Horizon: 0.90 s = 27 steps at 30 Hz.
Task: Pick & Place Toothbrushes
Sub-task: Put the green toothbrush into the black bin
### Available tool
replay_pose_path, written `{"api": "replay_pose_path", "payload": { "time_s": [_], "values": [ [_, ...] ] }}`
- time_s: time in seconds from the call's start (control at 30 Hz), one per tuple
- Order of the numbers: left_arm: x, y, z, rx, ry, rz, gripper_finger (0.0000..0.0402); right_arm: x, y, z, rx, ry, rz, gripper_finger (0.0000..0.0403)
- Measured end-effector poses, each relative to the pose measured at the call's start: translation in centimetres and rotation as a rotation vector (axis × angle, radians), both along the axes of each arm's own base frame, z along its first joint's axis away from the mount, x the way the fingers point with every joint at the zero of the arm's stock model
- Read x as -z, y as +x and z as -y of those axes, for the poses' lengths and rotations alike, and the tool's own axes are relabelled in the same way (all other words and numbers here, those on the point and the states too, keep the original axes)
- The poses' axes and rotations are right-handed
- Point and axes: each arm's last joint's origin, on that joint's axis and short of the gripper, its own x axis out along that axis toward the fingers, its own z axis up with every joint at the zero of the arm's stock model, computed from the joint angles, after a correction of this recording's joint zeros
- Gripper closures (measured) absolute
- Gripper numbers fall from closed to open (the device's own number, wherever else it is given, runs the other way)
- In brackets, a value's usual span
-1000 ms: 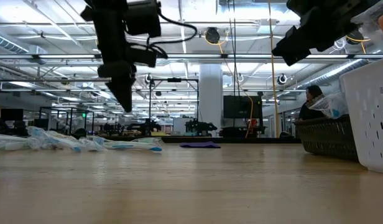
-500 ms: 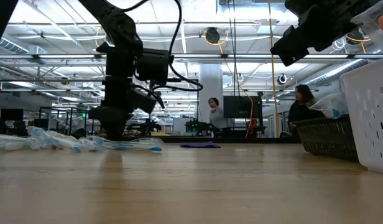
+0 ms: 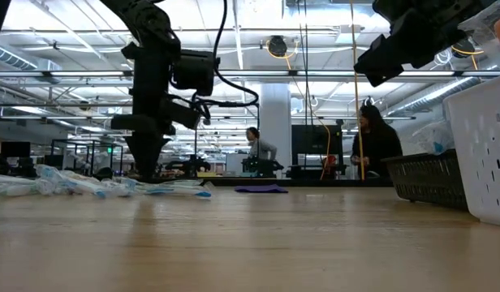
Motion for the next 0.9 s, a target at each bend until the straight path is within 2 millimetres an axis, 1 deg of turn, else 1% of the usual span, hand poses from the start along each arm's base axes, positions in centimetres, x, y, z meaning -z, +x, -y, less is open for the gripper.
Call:
{"api": "replay_pose_path", "payload": {
  "time_s": [0.07,0.2,0.3,0.4,0.6,0.8,0.9],
  "values": [
    [0.0,0.1,0.4,0.027,-0.009,-0.003,0.0323,0.1,0.0,0.0,0.0,-0.001,-0.008,0.0344],
    [0.7,0.3,1.1,0.073,-0.022,-0.03,0.0323,0.1,-0.1,0.0,0.0,-0.002,-0.014,0.0344],
    [1.0,0.4,1.3,0.086,0.019,-0.054,0.0323,0.1,-0.1,0.0,-0.002,-0.007,-0.013,0.0344],
    [1.0,0.3,1.2,0.08,0.061,-0.078,0.0323,0.1,-0.1,0.0,-0.003,-0.008,-0.013,0.0344],
    [1.1,0.3,0.8,0.059,0.041,-0.068,0.0323,0.1,-0.1,0.0,-0.002,-0.007,-0.013,0.0344],
    [2.3,0.6,0.8,0.067,0.008,-0.088,0.0323,0.1,-0.1,0.0,-0.002,-0.006,-0.013,0.0344],
    [3.0,0.9,0.7,0.066,0.01,-0.086,0.0323,0.5,-0.1,0.0,-0.002,-0.006,-0.015,0.0344]
  ]
}}
